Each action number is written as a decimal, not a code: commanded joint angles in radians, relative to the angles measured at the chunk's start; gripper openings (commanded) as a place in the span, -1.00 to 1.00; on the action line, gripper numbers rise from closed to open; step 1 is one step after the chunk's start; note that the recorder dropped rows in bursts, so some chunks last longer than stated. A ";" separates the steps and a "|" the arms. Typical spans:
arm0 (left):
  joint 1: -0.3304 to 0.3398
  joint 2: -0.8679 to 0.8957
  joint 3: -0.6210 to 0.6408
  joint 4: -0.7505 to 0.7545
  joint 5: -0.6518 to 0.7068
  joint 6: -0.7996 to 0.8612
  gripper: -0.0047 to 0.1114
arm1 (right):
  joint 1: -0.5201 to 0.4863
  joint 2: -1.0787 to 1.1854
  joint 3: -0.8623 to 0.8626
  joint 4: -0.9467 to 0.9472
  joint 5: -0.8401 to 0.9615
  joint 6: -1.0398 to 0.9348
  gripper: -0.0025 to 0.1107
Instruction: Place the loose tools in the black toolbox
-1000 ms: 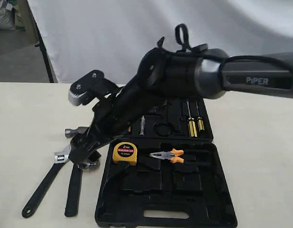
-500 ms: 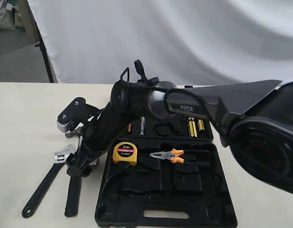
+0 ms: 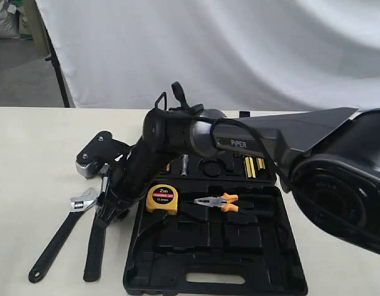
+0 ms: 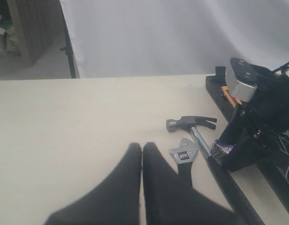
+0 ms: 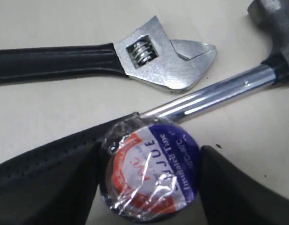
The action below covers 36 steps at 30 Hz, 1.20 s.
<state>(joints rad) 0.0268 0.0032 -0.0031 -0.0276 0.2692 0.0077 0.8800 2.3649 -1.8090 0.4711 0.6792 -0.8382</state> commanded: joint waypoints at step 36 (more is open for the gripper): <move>0.004 -0.003 0.003 -0.002 0.001 -0.008 -0.91 | -0.305 -0.118 0.055 -0.410 0.077 0.775 -0.96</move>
<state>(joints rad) 0.0268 0.0032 -0.0031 -0.0276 0.2692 0.0077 0.5762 2.2483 -1.7531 0.0619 0.7888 -0.0779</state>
